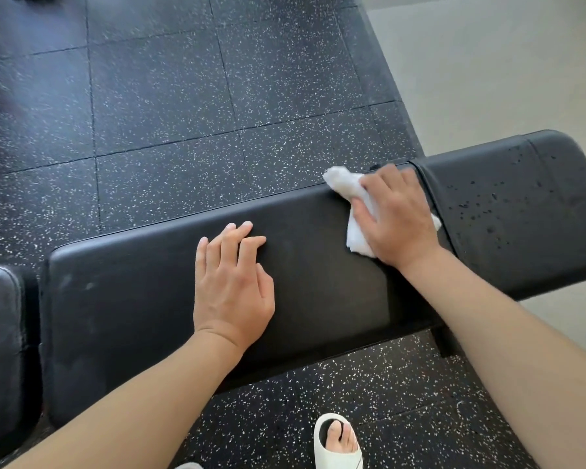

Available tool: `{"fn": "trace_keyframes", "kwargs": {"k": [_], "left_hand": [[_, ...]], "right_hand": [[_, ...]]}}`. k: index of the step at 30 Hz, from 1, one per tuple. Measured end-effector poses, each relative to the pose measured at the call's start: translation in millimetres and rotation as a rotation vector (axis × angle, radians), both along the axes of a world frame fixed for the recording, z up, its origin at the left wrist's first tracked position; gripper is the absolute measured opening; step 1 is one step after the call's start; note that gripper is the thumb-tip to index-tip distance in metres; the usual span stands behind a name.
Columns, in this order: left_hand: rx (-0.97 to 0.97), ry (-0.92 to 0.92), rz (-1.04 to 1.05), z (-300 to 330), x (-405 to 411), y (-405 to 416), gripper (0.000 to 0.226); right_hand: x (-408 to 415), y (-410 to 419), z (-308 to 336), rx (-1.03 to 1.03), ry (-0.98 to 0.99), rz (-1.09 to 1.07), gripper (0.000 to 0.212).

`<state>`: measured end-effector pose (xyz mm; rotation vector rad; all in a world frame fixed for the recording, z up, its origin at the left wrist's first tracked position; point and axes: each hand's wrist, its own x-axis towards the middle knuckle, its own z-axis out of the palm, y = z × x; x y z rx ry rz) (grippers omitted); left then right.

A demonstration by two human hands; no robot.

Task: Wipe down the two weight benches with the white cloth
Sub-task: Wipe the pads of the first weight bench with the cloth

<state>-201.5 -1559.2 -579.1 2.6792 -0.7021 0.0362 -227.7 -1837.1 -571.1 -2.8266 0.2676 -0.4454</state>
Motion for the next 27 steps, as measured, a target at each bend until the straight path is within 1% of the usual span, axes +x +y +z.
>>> {"fn": "trace_keyframes", "kwargs": {"k": [3, 6, 11, 14, 16, 18, 22, 25, 27], "left_hand": [[0.014, -0.004, -0.001, 0, 1, 1, 0.041], [0.027, 0.0, -0.002, 0, 0, 0, 0.041], [0.016, -0.006, -0.007, -4, 1, 2, 0.042], [0.013, 0.006, -0.002, -5, 1, 0, 0.042], [0.008, 0.008, -0.006, -4, 1, -1, 0.042], [0.015, 0.004, -0.01, -5, 1, 0, 0.042], [0.022, 0.009, -0.005, -6, 2, 1, 0.042], [0.028, 0.01, -0.003, -6, 2, 0, 0.043], [0.039, 0.006, -0.005, -7, 1, 1, 0.043]], "right_hand": [[34, 2, 2, -0.01, 0.029, -0.074, 0.027], [10, 13, 3, 0.004, 0.05, -0.094, 0.024], [-106, 41, 4, 0.121, 0.082, 0.07, 0.017], [-124, 23, 2, 0.089, 0.118, 0.215, 0.021], [-103, 5, 4, 0.056, 0.137, 0.289, 0.022], [-67, -14, 5, 0.054, 0.114, 0.221, 0.024], [20, -39, 3, 0.039, 0.039, -0.004, 0.023], [54, -41, -1, 0.04, 0.057, -0.045, 0.024], [53, -39, 0, 0.043, 0.047, -0.049, 0.023]]}}
